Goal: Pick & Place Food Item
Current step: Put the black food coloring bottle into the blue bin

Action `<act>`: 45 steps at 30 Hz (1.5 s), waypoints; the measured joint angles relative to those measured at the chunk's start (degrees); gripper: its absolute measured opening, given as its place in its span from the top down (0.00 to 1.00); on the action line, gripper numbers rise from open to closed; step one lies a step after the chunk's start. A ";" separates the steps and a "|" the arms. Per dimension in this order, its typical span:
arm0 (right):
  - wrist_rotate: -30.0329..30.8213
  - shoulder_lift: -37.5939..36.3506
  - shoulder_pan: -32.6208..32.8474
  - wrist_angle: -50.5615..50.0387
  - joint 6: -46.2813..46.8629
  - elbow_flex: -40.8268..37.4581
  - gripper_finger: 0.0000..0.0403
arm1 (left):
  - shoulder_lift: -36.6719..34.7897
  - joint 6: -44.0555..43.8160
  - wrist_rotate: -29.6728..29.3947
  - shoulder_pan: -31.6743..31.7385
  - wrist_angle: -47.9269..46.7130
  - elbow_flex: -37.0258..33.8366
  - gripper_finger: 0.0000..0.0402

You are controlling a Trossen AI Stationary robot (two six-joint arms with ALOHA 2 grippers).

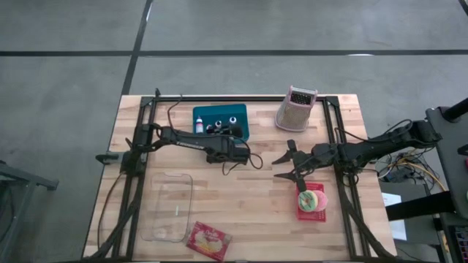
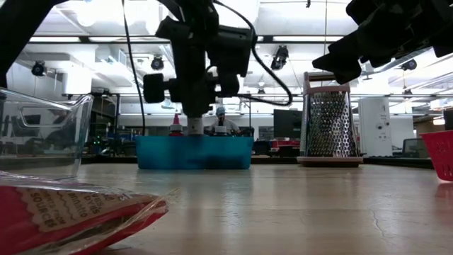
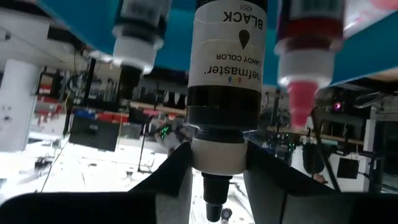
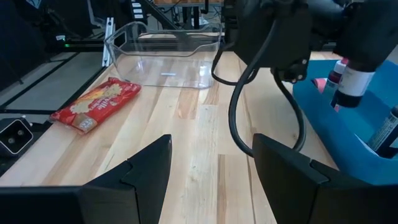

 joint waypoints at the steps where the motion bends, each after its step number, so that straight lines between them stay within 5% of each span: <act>1: -0.01 0.00 -0.02 0.00 0.01 0.00 0.46 | 0.00 0.28 0.32 0.20 0.21 -0.38 0.73; 15: -0.01 0.00 -0.02 0.02 0.15 0.00 0.46 | 0.00 4.01 0.91 6.23 4.47 -2.23 0.73; 21: -0.01 0.00 -0.01 0.03 0.13 0.00 0.46 | 0.00 8.57 5.49 6.20 8.35 -3.87 0.73; 45: 0.01 0.00 -0.02 0.09 0.35 0.00 0.46 | 0.03 10.95 6.68 6.22 12.88 -8.41 0.73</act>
